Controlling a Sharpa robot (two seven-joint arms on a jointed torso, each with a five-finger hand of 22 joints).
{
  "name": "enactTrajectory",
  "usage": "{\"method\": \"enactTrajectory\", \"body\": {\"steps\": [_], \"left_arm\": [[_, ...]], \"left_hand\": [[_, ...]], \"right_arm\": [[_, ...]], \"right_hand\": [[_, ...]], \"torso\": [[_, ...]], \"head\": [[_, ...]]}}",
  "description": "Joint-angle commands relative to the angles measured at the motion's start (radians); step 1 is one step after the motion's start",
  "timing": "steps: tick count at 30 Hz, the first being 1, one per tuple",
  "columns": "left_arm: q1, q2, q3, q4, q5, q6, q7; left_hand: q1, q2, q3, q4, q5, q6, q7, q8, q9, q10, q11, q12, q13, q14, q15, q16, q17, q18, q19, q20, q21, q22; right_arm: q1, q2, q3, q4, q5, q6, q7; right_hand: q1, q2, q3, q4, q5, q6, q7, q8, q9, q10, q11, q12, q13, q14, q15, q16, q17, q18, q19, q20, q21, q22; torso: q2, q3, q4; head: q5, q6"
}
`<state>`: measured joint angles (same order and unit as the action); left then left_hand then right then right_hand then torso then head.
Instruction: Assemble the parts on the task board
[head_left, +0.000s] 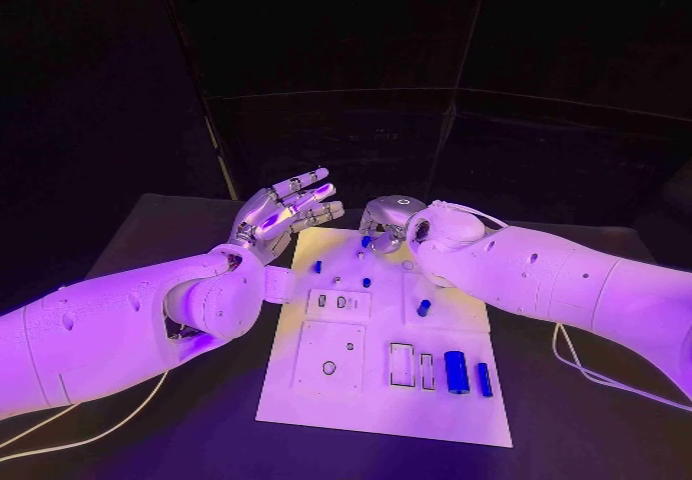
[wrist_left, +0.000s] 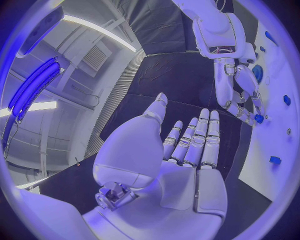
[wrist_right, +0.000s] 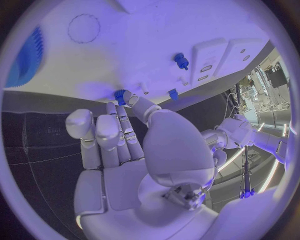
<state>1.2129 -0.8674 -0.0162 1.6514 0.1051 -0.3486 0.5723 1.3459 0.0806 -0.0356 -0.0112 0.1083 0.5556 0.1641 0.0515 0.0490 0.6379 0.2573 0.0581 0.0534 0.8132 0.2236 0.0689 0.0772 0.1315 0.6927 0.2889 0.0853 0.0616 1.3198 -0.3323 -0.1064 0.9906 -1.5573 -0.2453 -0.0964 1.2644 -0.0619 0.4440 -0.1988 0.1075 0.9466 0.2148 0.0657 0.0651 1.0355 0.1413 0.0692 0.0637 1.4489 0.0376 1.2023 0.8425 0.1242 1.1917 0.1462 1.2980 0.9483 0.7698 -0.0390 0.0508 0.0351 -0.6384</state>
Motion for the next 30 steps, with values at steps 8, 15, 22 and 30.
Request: {"method": "enactTrajectory", "body": {"steps": [8,15,22,30], "left_arm": [[0.002,-0.011,0.001,0.003,0.004,0.011,0.004],[0.002,-0.021,0.001,0.002,0.009,0.016,0.004],[0.002,-0.025,0.001,-0.004,0.013,0.019,0.005],[0.002,-0.019,0.001,-0.013,0.016,0.021,0.005]], "left_hand": [[0.005,0.013,0.006,-0.01,-0.004,-0.005,0.128,-0.003,-0.001,0.001,-0.001,-0.001,0.0,-0.003,0.0,-0.002,-0.001,0.008,0.005,0.0,-0.002,0.001],[0.011,0.016,0.012,-0.017,-0.004,-0.005,0.127,-0.003,-0.001,0.001,-0.002,0.0,0.0,-0.003,0.0,-0.001,-0.001,0.008,0.008,0.0,-0.005,0.001],[0.012,0.017,0.013,-0.019,-0.004,-0.004,0.127,-0.002,-0.001,0.002,-0.002,0.0,0.0,-0.002,0.0,-0.001,-0.001,0.008,0.009,0.0,-0.005,0.001],[0.013,0.017,0.014,-0.02,-0.004,-0.004,0.127,-0.002,-0.001,0.002,-0.002,0.0,0.0,-0.002,0.0,-0.001,-0.001,0.008,0.011,0.0,-0.005,0.001]], "right_arm": [[0.003,-0.133,0.001,0.147,0.014,-0.115,-0.02],[0.003,-0.284,0.037,0.282,0.109,-0.137,-0.06],[0.003,-0.388,0.05,0.339,0.19,-0.065,-0.118],[0.003,-0.416,0.053,0.322,0.22,0.006,-0.145]], "right_hand": [[-0.009,-0.022,-0.027,0.03,0.024,0.005,-0.01,0.008,0.005,0.01,-0.008,0.026,0.005,-0.013,0.003,-0.028,-0.049,0.011,-0.031,0.002,-0.027,-0.049],[-0.041,-0.048,-0.073,0.085,0.042,0.02,-0.036,0.014,0.006,0.152,-0.044,0.123,0.036,-0.007,-0.023,-0.029,-0.049,0.013,-0.03,-0.018,-0.039,-0.065],[-0.052,-0.08,-0.262,0.199,0.063,-0.032,-0.069,0.005,0.004,0.308,-0.09,0.41,0.279,0.052,-0.063,0.132,0.229,-0.026,0.103,-0.063,0.058,0.125],[0.053,-0.047,-0.478,0.379,0.103,-0.053,-0.056,0.022,0.006,0.283,-0.071,0.982,0.933,0.066,-0.048,0.23,0.403,-0.044,0.148,-0.045,0.113,0.228]], "torso": [[-0.003,0.0,-0.0051],[-0.009,0.0041,-0.0226],[-0.013,0.0102,-0.0338],[-0.008,0.008,-0.0274]], "head": [[-0.004,0.004],[-0.014,0.011],[-0.03,0.024],[-0.064,0.025]]}}
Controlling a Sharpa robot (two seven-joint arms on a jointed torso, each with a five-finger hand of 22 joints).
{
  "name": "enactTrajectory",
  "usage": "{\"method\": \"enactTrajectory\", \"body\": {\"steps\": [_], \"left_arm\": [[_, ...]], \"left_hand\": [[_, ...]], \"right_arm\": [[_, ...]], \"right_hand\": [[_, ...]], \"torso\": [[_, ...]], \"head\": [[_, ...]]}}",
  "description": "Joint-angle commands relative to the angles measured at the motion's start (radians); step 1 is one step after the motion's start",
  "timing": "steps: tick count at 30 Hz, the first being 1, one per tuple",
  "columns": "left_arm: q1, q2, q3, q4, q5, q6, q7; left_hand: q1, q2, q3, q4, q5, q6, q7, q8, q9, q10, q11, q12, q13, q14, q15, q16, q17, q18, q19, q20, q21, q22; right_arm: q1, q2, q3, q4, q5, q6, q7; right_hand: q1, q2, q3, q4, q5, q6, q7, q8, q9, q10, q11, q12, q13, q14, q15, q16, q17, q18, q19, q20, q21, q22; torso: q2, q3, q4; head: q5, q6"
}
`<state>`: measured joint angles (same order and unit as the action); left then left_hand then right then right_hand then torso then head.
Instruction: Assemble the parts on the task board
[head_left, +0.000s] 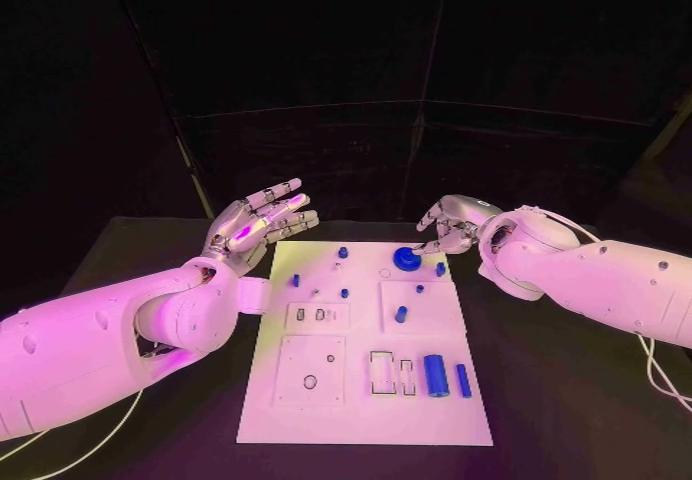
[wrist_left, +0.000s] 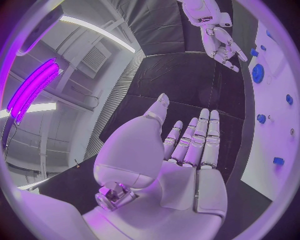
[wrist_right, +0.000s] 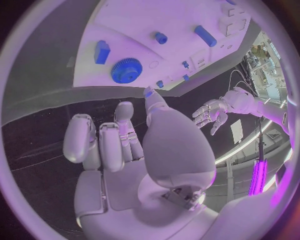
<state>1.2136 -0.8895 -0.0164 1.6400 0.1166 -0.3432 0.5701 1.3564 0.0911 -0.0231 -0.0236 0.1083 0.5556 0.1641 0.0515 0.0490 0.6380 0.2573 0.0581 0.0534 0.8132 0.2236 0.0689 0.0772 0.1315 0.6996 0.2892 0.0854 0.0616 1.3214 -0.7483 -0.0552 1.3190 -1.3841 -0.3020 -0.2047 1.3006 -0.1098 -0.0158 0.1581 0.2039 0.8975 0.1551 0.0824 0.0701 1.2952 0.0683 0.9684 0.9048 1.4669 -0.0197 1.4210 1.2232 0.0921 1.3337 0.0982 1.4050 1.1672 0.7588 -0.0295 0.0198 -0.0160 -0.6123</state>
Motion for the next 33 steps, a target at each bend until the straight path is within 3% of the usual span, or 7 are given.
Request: {"method": "enactTrajectory", "body": {"steps": [1,5,11,25,33], "left_arm": [[0.001,0.004,0.001,-0.002,0.005,0.016,0.007],[0.001,0.006,0.001,-0.005,0.005,0.017,0.008],[0.001,0.008,0.001,-0.008,0.005,0.017,0.007],[0.001,0.01,0.001,-0.015,0.006,0.02,-0.001],[0.001,0.009,0.001,-0.017,0.006,0.02,-0.003]], "left_hand": [[0.002,0.007,0.001,-0.007,-0.004,-0.004,0.127,-0.002,0.0,0.002,-0.002,0.0,0.0,-0.002,0.0,-0.001,-0.001,0.008,0.004,0.0,-0.005,0.001],[0.002,0.007,0.001,-0.007,-0.004,-0.004,0.127,-0.002,0.0,0.002,-0.002,0.0,0.0,-0.002,0.0,-0.001,-0.001,0.008,0.004,0.0,-0.005,0.001],[0.004,0.008,0.003,-0.01,-0.004,-0.004,0.127,-0.002,0.0,0.001,-0.002,0.0,0.0,-0.002,0.0,-0.001,-0.001,0.008,0.004,-0.001,-0.006,0.001],[0.004,0.008,0.003,-0.01,-0.004,-0.005,0.127,-0.002,-0.001,0.001,-0.002,0.0,0.0,-0.002,0.0,-0.001,-0.001,0.008,0.003,-0.001,-0.006,0.001],[0.004,0.008,0.004,-0.011,-0.004,-0.006,0.127,-0.002,-0.001,-0.001,-0.002,0.0,0.0,-0.003,0.0,-0.001,-0.001,0.008,0.002,-0.001,-0.007,0.001]], "right_arm": [[0.002,0.002,0.002,-0.011,0.049,0.072,-0.038],[0.001,0.017,0.002,-0.029,0.054,0.099,-0.04],[0.0,0.054,0.001,-0.063,0.056,0.1,-0.03],[-0.007,0.101,0.001,-0.102,0.015,0.113,-0.007],[-0.009,0.106,0.001,-0.112,-0.005,0.146,-0.008]], "right_hand": [[0.024,0.002,-0.026,0.031,0.007,-0.005,0.004,0.006,0.001,0.036,0.002,0.123,0.137,0.051,0.011,0.019,0.038,-0.013,0.008,0.004,0.009,0.015],[0.059,0.005,-0.057,0.069,0.005,-0.015,0.012,0.01,0.001,0.069,0.008,0.251,0.28,0.058,0.019,0.046,0.096,-0.018,0.021,0.01,0.024,0.045],[0.085,0.016,-0.065,0.08,0.006,-0.023,0.015,0.012,0.0,0.083,0.013,0.3,0.337,0.061,0.024,0.057,0.12,-0.02,0.025,0.015,0.031,0.058],[0.138,0.046,-0.071,0.052,0.022,-0.004,0.012,0.034,0.004,0.114,0.011,0.373,0.416,0.064,0.024,0.069,0.147,-0.023,0.032,0.016,0.041,0.077],[0.141,0.046,-0.075,0.046,0.036,-0.005,0.012,0.034,0.003,0.122,0.01,0.386,0.43,0.065,0.023,0.071,0.153,-0.024,0.034,0.016,0.044,0.082]], "torso": [[0.003,-0.0014,0.0041],[0.001,-0.0007,0.0025],[0.001,-0.0015,0.0043],[0.0,-0.0011,0.0026],[0.0,-0.0009,0.0027]], "head": [[-0.015,-0.003],[-0.017,-0.01],[-0.027,-0.016],[-0.026,-0.021],[-0.028,-0.023]]}}
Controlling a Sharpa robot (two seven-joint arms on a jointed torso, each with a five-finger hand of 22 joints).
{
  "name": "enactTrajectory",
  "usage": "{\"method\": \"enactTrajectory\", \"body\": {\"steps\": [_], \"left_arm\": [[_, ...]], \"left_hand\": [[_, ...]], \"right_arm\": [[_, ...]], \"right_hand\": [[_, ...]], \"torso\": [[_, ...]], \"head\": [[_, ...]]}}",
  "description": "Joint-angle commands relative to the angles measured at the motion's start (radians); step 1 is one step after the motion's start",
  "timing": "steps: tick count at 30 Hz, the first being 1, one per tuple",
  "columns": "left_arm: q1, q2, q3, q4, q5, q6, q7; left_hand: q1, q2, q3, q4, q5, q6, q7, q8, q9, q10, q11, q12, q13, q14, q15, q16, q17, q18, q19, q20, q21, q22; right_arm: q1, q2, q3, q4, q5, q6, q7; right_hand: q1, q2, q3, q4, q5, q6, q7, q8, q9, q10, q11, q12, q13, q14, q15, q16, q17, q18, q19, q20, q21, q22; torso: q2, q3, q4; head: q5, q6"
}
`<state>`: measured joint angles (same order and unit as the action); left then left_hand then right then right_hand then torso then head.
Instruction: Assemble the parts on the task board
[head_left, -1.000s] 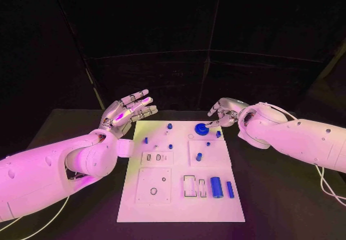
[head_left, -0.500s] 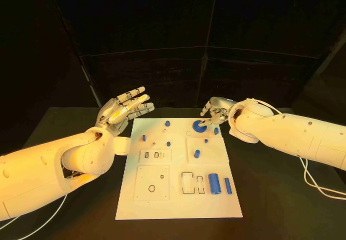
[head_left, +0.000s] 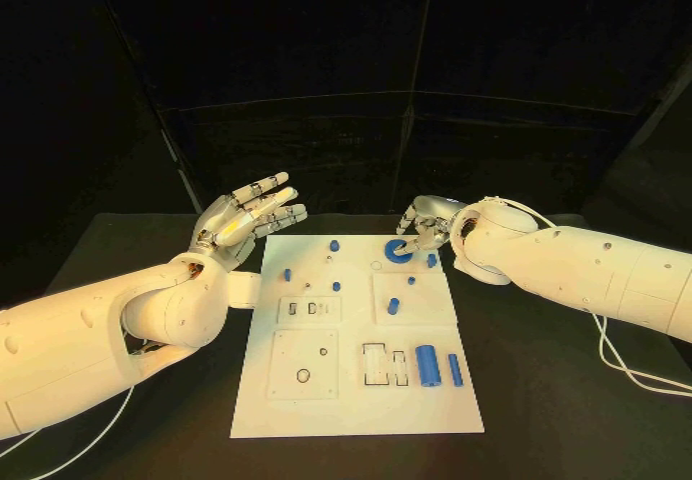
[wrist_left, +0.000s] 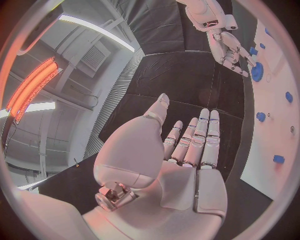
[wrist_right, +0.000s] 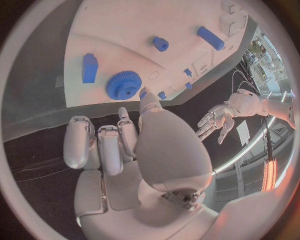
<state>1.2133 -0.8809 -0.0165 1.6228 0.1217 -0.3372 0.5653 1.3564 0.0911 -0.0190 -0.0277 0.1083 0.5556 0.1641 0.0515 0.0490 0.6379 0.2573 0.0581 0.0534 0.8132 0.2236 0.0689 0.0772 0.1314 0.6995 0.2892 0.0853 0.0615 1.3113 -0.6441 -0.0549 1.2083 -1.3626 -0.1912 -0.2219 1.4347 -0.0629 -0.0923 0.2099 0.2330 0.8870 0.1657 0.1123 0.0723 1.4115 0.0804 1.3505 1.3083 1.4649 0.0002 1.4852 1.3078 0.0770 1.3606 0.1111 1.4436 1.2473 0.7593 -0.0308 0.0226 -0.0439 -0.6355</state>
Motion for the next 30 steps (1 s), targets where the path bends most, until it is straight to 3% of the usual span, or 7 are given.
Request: {"method": "enactTrajectory", "body": {"steps": [1,19,22,26,30], "left_arm": [[0.002,0.0,0.001,0.0,0.0,0.015,0.001],[0.002,0.004,0.001,-0.003,0.0,0.017,0.002],[0.002,0.004,0.001,-0.003,0.0,0.017,0.002],[0.002,0.004,0.001,-0.003,0.0,0.017,0.002],[0.002,0.003,0.001,-0.003,0.0,0.017,0.002]], "left_hand": [[0.004,0.008,0.0,-0.007,-0.004,-0.006,0.127,-0.002,-0.001,-0.001,-0.002,0.0,0.0,-0.003,0.0,-0.001,-0.001,0.008,0.002,0.0,-0.007,0.001],[0.004,0.008,0.0,-0.008,-0.004,-0.005,0.127,-0.002,-0.001,0.0,-0.002,0.0,0.0,-0.003,0.0,-0.002,-0.001,0.008,0.004,0.0,-0.007,0.001],[0.004,0.008,0.0,-0.008,-0.004,-0.005,0.127,-0.002,-0.001,0.0,-0.002,0.0,0.0,-0.003,0.0,-0.002,-0.001,0.008,0.004,0.0,-0.007,0.001],[0.004,0.008,0.001,-0.009,-0.004,-0.005,0.127,-0.002,-0.001,0.0,-0.002,0.0,0.0,-0.003,0.0,-0.002,-0.001,0.008,0.003,0.0,-0.007,0.001],[0.004,0.008,0.001,-0.009,-0.004,-0.005,0.127,-0.002,-0.001,0.0,-0.002,0.0,0.0,-0.003,0.0,-0.002,-0.001,0.008,0.003,0.0,-0.007,0.001]], "right_arm": [[0.0,0.002,0.001,-0.002,-0.027,0.038,0.009],[-0.008,0.017,0.0,-0.026,-0.03,0.065,0.008],[-0.01,0.019,0.0,-0.027,-0.03,0.067,0.008],[-0.011,0.021,0.0,-0.03,-0.03,0.068,0.005],[-0.012,0.021,0.0,-0.032,-0.035,0.069,0.001]], "right_hand": [[0.007,-0.001,0.001,-0.006,0.007,0.005,0.001,0.005,0.0,0.005,-0.002,0.004,0.027,0.067,0.003,0.007,0.068,-0.009,0.007,0.003,0.005,0.002],[0.022,0.011,0.005,-0.016,0.006,0.007,0.001,0.007,0.0,0.005,-0.002,0.007,0.031,0.069,0.004,0.011,0.078,-0.01,0.011,0.003,0.008,0.009],[0.034,0.021,0.009,-0.026,0.005,0.007,0.001,0.007,-0.001,0.003,-0.002,0.006,0.031,0.069,0.003,0.012,0.08,-0.011,0.011,0.003,0.009,0.011],[0.064,0.046,0.029,-0.049,-0.045,0.006,0.001,0.009,-0.002,0.001,-0.002,0.007,0.035,0.07,0.003,0.014,0.085,-0.011,0.011,0.002,0.011,0.014],[0.093,0.063,0.054,-0.074,-0.058,0.011,0.002,0.012,-0.001,0.002,-0.002,0.009,0.039,0.07,0.003,0.016,0.091,-0.012,0.013,0.002,0.013,0.019]], "torso": [[0.0,0.0004,0.0],[0.0,0.0011,0.0006],[0.0,0.001,-0.0002],[0.0,0.0014,0.0009],[0.0,0.0011,0.0013]], "head": [[0.0,0.001],[0.002,0.003],[0.005,0.005],[0.006,0.003],[0.009,0.0]]}}
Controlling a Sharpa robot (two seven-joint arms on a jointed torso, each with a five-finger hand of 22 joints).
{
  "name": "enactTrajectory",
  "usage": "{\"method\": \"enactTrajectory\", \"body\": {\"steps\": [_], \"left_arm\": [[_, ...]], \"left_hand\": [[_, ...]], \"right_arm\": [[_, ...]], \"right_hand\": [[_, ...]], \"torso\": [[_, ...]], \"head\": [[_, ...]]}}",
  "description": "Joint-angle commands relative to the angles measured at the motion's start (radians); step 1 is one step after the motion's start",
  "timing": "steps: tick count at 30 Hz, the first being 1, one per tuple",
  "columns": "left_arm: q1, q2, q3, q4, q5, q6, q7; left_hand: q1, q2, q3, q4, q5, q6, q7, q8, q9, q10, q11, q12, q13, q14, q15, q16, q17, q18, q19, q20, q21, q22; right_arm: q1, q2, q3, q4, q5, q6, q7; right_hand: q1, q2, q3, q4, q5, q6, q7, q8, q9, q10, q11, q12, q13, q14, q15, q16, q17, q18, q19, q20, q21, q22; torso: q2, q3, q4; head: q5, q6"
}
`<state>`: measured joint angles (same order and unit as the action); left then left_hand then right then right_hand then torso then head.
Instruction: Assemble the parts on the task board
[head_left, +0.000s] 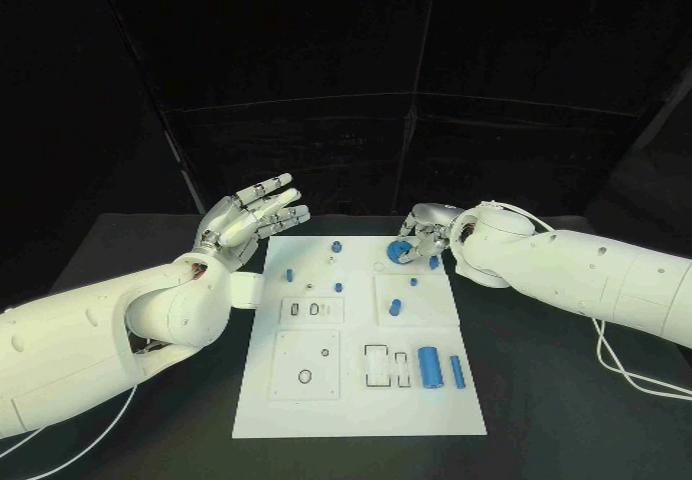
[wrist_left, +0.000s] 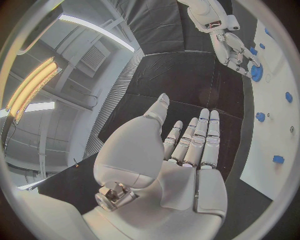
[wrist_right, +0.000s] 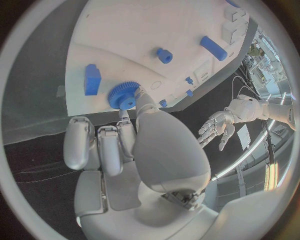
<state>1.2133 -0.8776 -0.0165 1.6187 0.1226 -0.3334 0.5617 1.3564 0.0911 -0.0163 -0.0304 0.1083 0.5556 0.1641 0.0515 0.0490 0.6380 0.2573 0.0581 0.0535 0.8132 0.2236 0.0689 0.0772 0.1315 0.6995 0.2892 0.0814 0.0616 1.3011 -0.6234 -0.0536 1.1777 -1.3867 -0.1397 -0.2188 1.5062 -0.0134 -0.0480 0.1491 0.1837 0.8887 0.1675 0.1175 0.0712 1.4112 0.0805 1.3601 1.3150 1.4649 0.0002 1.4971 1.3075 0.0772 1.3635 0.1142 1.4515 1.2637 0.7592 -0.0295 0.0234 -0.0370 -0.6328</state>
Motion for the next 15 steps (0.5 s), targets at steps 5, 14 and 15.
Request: {"method": "enactTrajectory", "body": {"steps": [5,14,15], "left_arm": [[0.002,0.0,0.001,0.0,0.0,0.014,0.006],[0.002,-0.001,0.001,0.0,0.0,0.014,0.005],[0.002,-0.001,0.001,0.0,0.0,0.014,0.005]], "left_hand": [[0.004,0.008,-0.002,-0.006,-0.004,-0.005,0.127,-0.002,-0.001,0.0,-0.002,0.0,0.0,-0.003,0.0,-0.002,-0.001,0.008,0.003,0.0,-0.003,0.001],[0.004,0.008,-0.002,-0.006,-0.004,-0.005,0.127,-0.002,-0.001,0.0,-0.002,0.0,0.0,-0.003,0.0,-0.002,-0.001,0.008,0.003,0.0,-0.003,0.001],[0.004,0.008,-0.002,-0.006,-0.004,-0.005,0.127,-0.002,-0.001,0.0,-0.002,0.0,0.0,-0.003,0.0,-0.002,-0.001,0.008,0.003,0.0,-0.003,0.001]], "right_arm": [[-0.002,0.001,-0.001,0.0,-0.03,0.014,-0.004],[-0.003,0.0,-0.001,0.01,-0.054,-0.012,0.004],[-0.003,-0.001,-0.001,0.012,-0.054,-0.019,0.005]], "right_hand": [[0.07,0.033,0.065,-0.057,-0.032,0.023,0.003,0.011,-0.001,0.006,-0.002,0.005,0.041,0.072,0.003,0.006,0.098,-0.014,0.016,-0.001,0.01,0.014],[0.086,0.034,0.153,-0.107,-0.031,0.064,0.001,0.019,-0.002,0.022,-0.003,0.027,0.064,0.073,0.002,0.01,0.108,-0.018,0.025,-0.001,0.018,0.032],[0.078,0.034,0.163,-0.108,-0.031,0.078,-0.002,0.024,0.0,0.027,-0.006,0.033,0.07,0.074,0.001,0.011,0.11,-0.018,0.026,-0.002,0.02,0.035]], "torso": [[0.0,0.0007,0.0001],[0.0,0.0008,-0.0004],[0.0,0.0007,-0.0006]], "head": [[0.005,-0.005],[0.003,-0.006],[0.003,-0.006]]}}
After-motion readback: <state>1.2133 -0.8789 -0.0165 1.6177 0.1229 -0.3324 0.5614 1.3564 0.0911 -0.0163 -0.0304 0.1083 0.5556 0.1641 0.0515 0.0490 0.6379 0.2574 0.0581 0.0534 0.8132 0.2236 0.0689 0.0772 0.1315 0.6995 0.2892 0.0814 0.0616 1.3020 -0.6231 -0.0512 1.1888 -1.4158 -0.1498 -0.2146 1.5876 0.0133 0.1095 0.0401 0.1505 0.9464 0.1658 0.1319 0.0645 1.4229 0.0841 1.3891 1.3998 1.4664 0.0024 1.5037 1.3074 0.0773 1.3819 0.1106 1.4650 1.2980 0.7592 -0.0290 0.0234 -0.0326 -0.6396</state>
